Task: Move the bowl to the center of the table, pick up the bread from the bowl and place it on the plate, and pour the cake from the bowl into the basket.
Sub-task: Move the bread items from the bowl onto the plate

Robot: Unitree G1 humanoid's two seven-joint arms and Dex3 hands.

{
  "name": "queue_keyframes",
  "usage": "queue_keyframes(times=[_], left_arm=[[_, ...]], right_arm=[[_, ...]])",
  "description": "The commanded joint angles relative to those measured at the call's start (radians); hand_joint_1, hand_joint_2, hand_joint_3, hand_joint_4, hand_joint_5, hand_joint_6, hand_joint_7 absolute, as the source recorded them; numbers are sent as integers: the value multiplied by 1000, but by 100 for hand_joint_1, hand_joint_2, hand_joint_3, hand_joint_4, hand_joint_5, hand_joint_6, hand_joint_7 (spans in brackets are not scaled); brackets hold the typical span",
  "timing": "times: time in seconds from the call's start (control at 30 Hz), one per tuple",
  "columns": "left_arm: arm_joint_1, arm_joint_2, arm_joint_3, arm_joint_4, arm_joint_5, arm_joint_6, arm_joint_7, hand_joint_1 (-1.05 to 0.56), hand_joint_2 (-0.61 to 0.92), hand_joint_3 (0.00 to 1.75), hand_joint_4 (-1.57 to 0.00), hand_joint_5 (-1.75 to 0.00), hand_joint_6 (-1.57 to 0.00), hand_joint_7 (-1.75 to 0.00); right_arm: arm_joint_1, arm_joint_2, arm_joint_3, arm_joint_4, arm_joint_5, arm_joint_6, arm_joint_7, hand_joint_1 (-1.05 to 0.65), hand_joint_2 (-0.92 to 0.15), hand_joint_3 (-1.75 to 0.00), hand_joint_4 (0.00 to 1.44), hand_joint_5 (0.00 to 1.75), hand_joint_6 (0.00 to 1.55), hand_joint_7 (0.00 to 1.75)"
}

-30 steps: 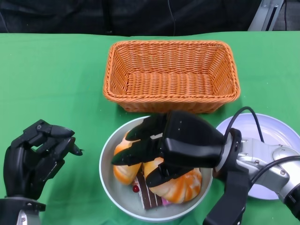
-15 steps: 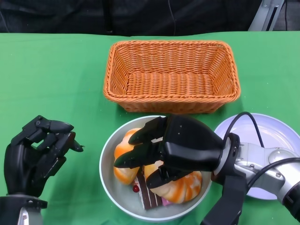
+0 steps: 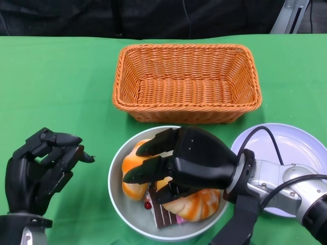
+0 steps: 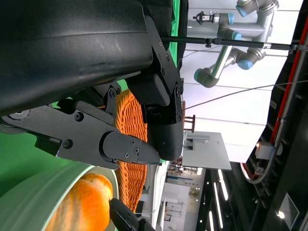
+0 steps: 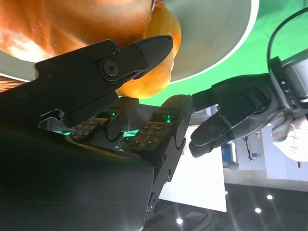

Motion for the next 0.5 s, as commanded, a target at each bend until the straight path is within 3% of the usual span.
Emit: queue_keyframes(times=[0.03, 0.27, 0.43, 0.5], left_arm=[[16, 11, -1, -27, 18, -12, 26, -23, 92, 18, -82, -126, -101, -77], [5, 12, 7, -9, 28, -55, 26, -22, 92, 18, -83, -132, -96, -88], [0, 15, 9, 6, 51, -86, 49, -20, 92, 24, -84, -130, -96, -88], [-2, 17, 8, 14, 63, -102, 66, -20, 92, 26, -84, -129, -95, -93]], right_arm=[[-16, -6, 22, 25, -15, 18, -9, -50, -83, -1, 97, 6, 90, 0], [-31, 1, 52, 69, -21, 61, -16, -47, -84, -1, 79, 0, 89, 0], [-43, 4, 77, 108, -41, 87, -46, -44, -85, -1, 103, 13, 94, 2], [-52, 6, 94, 136, -49, 93, -76, -41, -86, -1, 105, 14, 96, 2]])
